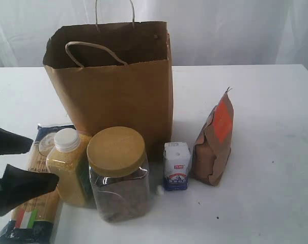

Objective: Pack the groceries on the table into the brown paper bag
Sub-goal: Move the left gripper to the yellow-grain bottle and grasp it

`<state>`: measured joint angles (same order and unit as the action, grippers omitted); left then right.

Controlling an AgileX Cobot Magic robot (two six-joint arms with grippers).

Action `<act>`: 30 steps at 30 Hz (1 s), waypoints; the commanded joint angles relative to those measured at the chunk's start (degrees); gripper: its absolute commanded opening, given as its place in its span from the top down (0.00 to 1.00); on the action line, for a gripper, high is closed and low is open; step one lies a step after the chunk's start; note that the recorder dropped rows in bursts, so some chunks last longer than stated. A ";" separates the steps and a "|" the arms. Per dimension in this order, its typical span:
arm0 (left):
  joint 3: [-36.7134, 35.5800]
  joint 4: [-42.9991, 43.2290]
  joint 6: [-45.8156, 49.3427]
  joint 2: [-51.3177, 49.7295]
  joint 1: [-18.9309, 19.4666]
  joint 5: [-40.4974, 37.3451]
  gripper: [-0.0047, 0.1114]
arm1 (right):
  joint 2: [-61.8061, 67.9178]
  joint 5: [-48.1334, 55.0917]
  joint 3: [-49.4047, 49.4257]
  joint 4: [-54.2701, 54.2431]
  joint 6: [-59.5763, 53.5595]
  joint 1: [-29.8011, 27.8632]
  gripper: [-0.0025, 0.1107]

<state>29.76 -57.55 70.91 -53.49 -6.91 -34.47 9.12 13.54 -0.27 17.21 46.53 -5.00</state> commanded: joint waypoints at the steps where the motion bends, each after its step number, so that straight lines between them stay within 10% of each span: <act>1: -2.73 -4.61 2.45 -1.03 -6.13 11.37 0.16 | -0.31 -0.19 0.27 0.23 0.35 -0.23 0.98; 8: -3.11 -5.46 1.97 -7.98 -17.47 30.41 0.17 | -0.31 -0.32 0.27 0.23 0.35 -0.23 0.98; 30: -2.61 -6.67 -7.98 -19.14 -18.39 33.27 0.17 | -0.31 -0.32 0.27 0.23 0.35 -0.23 0.98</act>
<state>27.08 -63.14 64.55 -72.61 -24.91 -0.72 9.12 13.54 -0.27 17.21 46.53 -5.00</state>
